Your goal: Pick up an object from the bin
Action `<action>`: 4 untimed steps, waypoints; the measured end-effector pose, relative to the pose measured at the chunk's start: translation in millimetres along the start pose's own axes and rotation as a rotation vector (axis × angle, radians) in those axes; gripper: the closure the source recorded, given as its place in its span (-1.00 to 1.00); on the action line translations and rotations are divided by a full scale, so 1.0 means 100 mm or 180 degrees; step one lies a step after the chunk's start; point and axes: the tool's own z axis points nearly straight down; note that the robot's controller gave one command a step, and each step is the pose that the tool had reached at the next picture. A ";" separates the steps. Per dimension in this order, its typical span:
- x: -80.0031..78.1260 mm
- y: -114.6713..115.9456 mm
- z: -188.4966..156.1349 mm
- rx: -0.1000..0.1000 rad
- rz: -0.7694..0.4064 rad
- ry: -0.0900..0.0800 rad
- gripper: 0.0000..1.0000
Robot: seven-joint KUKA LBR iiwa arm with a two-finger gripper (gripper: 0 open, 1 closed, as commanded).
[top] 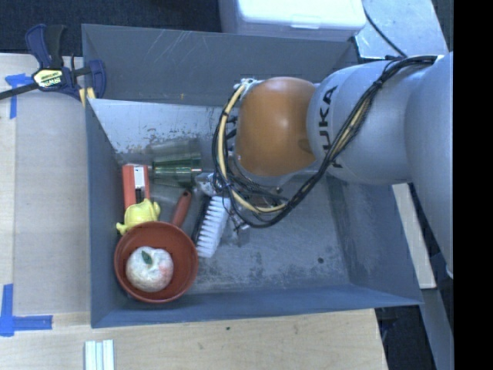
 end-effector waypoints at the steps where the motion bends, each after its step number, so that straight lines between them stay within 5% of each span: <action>1: -0.03 -0.09 0.33 0.0005 -0.0564 -0.0010 -1.00; 2: -0.04 -0.10 0.33 0.0010 -0.0658 -0.0016 -1.00; 3: -0.07 -0.12 0.29 0.0024 -0.0557 -0.0044 1.00; 4: -0.07 -0.12 0.29 0.0024 -0.0556 -0.0044 1.00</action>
Offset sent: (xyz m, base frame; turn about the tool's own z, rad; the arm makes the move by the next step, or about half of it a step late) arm 0.0067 -0.0063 -0.0362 -0.2722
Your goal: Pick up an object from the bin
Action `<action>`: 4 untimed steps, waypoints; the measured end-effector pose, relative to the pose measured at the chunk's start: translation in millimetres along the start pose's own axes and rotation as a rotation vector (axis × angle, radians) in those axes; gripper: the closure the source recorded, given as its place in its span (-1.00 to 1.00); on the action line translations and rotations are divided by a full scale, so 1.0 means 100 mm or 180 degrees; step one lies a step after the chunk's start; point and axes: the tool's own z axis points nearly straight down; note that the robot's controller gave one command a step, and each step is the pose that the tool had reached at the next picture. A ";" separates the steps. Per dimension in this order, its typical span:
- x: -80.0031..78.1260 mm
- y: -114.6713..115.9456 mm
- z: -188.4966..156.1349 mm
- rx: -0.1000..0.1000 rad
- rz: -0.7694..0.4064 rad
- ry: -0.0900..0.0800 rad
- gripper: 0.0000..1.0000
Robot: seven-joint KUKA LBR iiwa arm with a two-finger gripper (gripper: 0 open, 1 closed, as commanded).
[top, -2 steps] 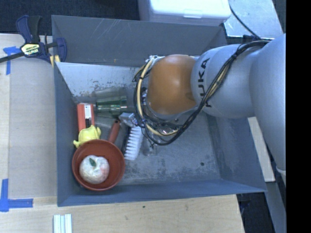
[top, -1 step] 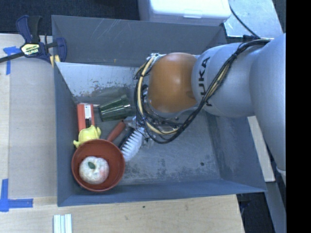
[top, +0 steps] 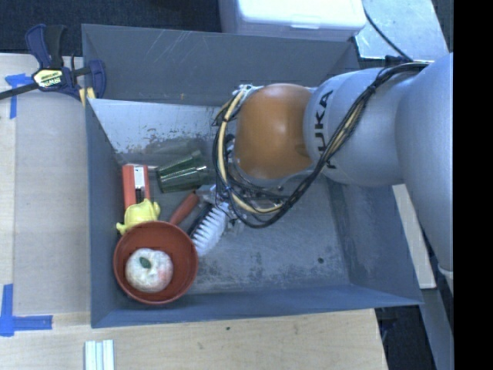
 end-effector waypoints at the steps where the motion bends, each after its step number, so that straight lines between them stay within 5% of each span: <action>1: 0.01 0.00 -0.03 -0.0002 0.0002 0.0004 1.00; 4: 0.01 -0.02 -0.52 0.0010 0.0022 0.0004 1.00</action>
Offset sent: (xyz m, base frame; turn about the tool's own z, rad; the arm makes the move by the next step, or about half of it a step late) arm -0.0002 -0.0002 0.0435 0.0005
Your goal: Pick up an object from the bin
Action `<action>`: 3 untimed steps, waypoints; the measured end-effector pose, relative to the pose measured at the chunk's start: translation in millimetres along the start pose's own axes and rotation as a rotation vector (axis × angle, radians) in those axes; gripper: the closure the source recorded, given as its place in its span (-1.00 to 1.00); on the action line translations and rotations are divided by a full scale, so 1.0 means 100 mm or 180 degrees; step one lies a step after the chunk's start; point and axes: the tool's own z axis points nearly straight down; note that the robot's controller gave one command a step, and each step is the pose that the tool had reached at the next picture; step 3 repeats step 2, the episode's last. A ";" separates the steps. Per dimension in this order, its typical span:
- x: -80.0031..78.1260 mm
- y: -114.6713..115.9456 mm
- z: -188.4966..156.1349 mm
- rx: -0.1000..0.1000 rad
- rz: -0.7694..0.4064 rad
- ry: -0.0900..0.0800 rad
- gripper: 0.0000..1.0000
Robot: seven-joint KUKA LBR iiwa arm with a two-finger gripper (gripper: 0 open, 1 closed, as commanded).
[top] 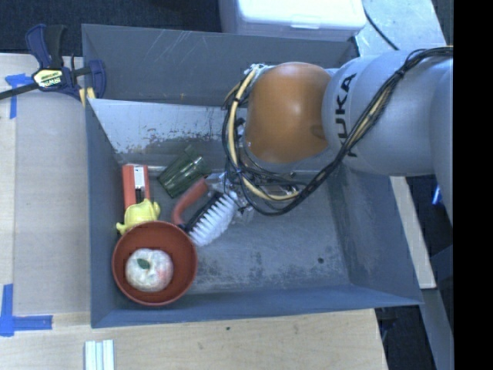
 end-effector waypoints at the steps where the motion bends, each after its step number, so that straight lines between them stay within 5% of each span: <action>1: 0.00 -0.01 -0.07 0.0002 0.0003 0.0001 1.00; 3: 0.02 -0.01 -0.25 -0.0006 0.0009 0.0021 1.00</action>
Offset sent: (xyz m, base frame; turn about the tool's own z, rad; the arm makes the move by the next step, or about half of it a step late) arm -0.0001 -0.0004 0.0654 0.0008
